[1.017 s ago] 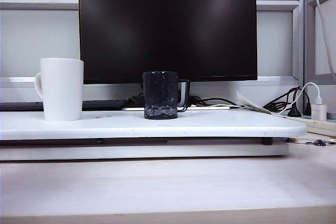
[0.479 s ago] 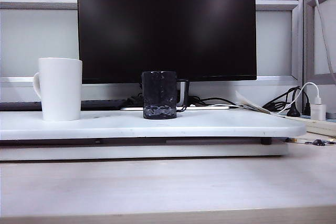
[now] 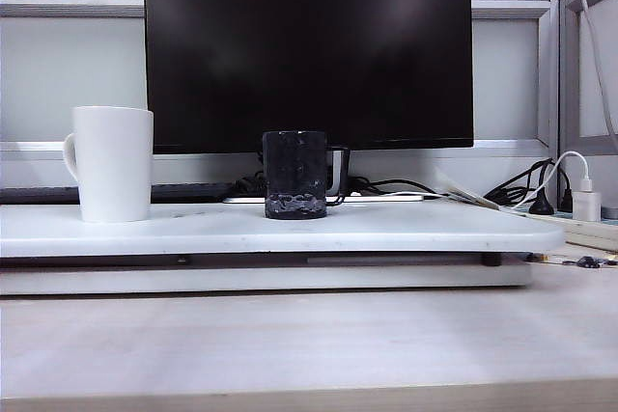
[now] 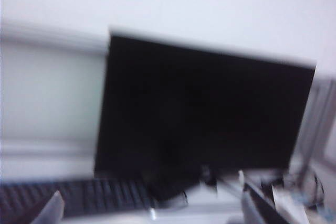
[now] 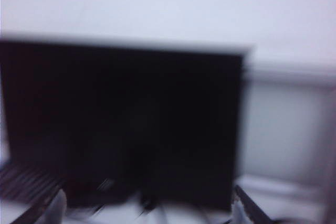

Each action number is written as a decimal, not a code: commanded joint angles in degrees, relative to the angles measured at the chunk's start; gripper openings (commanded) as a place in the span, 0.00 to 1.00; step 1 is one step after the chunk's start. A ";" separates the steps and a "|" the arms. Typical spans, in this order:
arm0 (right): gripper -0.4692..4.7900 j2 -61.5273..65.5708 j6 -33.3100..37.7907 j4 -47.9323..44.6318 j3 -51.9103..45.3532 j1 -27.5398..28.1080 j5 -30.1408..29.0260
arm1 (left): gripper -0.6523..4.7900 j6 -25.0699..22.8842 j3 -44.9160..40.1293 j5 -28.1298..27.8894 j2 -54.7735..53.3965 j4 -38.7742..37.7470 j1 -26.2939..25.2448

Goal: Carefully pick up the black cup and pour some water from the black cup into the white cup.

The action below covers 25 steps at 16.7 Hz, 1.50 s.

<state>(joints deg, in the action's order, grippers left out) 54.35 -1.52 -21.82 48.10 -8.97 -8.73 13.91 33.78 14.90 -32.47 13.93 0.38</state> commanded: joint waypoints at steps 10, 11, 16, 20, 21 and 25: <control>0.87 34.49 0.24 -10.58 2.19 -7.69 -6.49 | 1.00 -14.16 2.19 8.46 -28.06 0.68 1.05; 0.87 37.16 0.20 -11.72 2.23 -8.50 -6.47 | 1.00 -17.22 2.19 8.52 -28.09 -0.57 1.79; 0.87 45.53 -0.02 -17.90 2.75 -10.45 -7.61 | 1.00 -19.50 2.29 6.45 -28.09 -3.04 6.80; 0.87 51.21 0.00 -18.78 8.26 -11.32 -7.96 | 1.00 -19.50 2.29 0.31 -28.04 -2.99 7.87; 0.87 52.65 0.00 -18.69 10.27 -11.52 -7.91 | 1.00 -19.50 2.29 -0.76 -28.04 -2.97 7.82; 0.86 56.52 0.00 -18.71 13.94 -11.63 -7.91 | 1.00 -19.50 2.27 -3.26 -28.06 -3.02 7.82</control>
<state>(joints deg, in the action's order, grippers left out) 110.15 -1.48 -39.88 61.39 -20.56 -16.49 -5.43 35.81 12.49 -60.66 10.44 8.23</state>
